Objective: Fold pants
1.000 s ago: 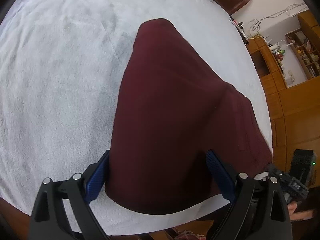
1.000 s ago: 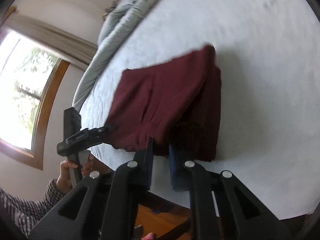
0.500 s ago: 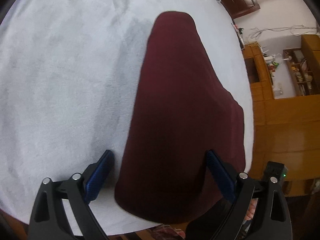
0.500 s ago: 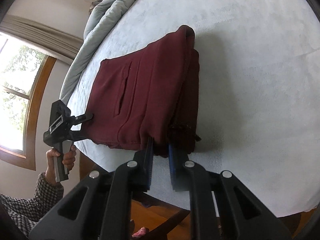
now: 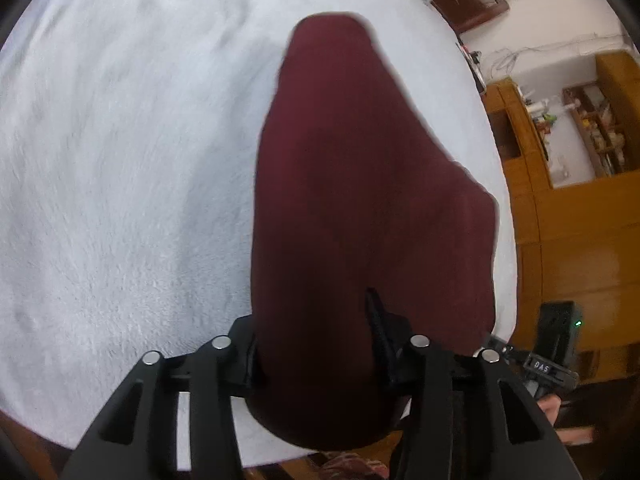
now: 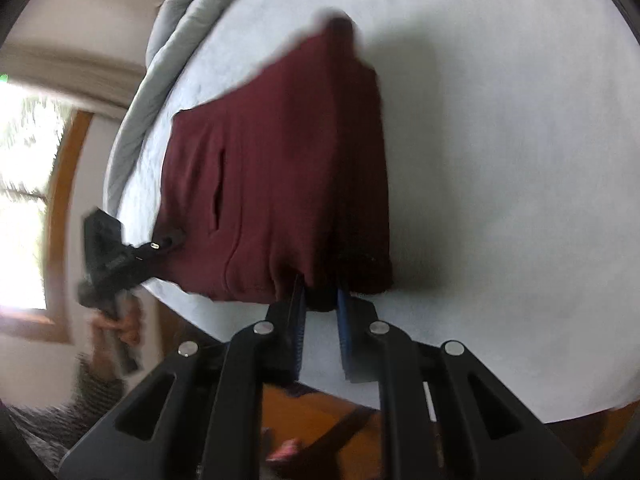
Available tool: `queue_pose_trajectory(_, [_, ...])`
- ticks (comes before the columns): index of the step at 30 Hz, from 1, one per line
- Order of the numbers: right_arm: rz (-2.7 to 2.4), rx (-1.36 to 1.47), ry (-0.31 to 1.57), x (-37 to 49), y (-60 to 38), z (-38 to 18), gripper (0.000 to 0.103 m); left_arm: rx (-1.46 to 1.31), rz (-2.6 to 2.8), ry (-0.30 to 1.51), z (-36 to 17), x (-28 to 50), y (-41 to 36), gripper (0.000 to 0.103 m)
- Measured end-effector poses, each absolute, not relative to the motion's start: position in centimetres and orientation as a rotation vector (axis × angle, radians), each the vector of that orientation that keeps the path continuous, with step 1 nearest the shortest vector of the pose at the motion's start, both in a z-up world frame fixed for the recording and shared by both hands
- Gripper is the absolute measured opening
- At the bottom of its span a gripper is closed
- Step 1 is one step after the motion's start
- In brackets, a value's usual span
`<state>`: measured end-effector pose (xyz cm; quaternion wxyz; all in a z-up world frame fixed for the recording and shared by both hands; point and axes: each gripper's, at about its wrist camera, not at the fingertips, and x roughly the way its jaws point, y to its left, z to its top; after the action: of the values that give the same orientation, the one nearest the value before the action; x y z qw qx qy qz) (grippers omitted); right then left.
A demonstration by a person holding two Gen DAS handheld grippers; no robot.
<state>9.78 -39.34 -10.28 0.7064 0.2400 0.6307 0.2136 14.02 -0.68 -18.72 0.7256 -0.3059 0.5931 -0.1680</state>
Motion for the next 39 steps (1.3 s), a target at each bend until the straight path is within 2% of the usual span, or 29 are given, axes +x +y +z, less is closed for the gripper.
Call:
queue_pose_trajectory(3, [0.492, 0.495, 1.365, 9.3, -39.5, -9.1, 0.015, -0.658, -0.395, 1.304, -17.7, 14.6, -0.7, 0.056])
queue_pose_trajectory(4, [0.496, 0.476, 1.347, 9.3, -39.5, -8.5, 0.018, -0.635, -0.396, 1.312, -17.3, 14.7, -1.0, 0.060])
queue_pose_trajectory(5, [0.495, 0.457, 1.333, 9.2, -39.5, -7.9, 0.028, -0.587, -0.388, 1.329, -16.8, 15.1, -1.3, 0.069])
queue_pose_trajectory(7, [0.492, 0.427, 1.307, 9.3, -39.6, -6.9, 0.034, -0.524, -0.379, 1.326, -15.8, 15.9, -1.4, 0.079])
queue_pose_trajectory(8, [0.482, 0.417, 1.283, 9.4, -39.9, -6.3, 0.041, -0.505, -0.377, 1.315, -15.2, 16.5, -1.4, 0.086])
queue_pose_trajectory(9, [0.475, 0.411, 1.266, 9.7, -40.3, -5.7, 0.051, -0.487, -0.363, 1.309, -14.9, 16.8, -1.4, 0.088])
queue_pose_trajectory(10, [0.466, 0.409, 1.258, 10.0, -40.5, -5.4, 0.055, -0.468, -0.353, 1.308, -14.7, 17.3, -1.5, 0.089])
queue_pose_trajectory(13, [0.438, 0.422, 1.240, 11.1, -41.3, -5.6, 0.059, -0.453, -0.384, 1.328, -14.9, 18.9, -2.3, 0.090])
queue_pose_trajectory(14, [0.439, 0.445, 1.239, 11.5, -41.5, -5.9, 0.065, -0.450, -0.393, 1.334, -15.3, 18.8, -2.2, 0.090])
queue_pose_trajectory(15, [0.442, 0.473, 1.246, 12.1, -41.6, -6.4, 0.066, -0.443, -0.400, 1.344, -15.4, 18.9, -2.6, 0.090])
queue_pose_trajectory(29, [0.565, 0.676, 1.352, 15.1, -42.1, -12.3, 0.073, -0.433, -0.571, 1.418, -17.3, 21.0, -3.4, 0.089])
queue_pose_trajectory(31, [0.587, 0.698, 1.357, 15.1, -41.9, -12.6, 0.073, -0.441, -0.579, 1.414, -17.0, 21.2, -3.5, 0.086])
queue_pose_trajectory(32, [0.594, 0.708, 1.363, 15.2, -41.8, -13.0, 0.073, -0.446, -0.588, 1.410, -16.8, 21.3, -3.5, 0.078])
queue_pose_trajectory(35, [0.626, 0.721, 1.365, 15.5, -41.4, -13.4, 0.073, -0.449, -0.588, 1.406, -16.1, 21.1, -3.6, 0.074])
queue_pose_trajectory(37, [0.637, 0.704, 1.364, 15.8, -40.7, -13.5, 0.070, -0.462, -0.595, 1.394, -16.0, 20.8, -4.0, 0.074])
queue_pose_trajectory(39, [0.644, 0.679, 1.358, 15.7, -40.4, -13.3, 0.060, -0.451, -0.593, 1.393, -16.5, 20.4, -3.4, 0.069])
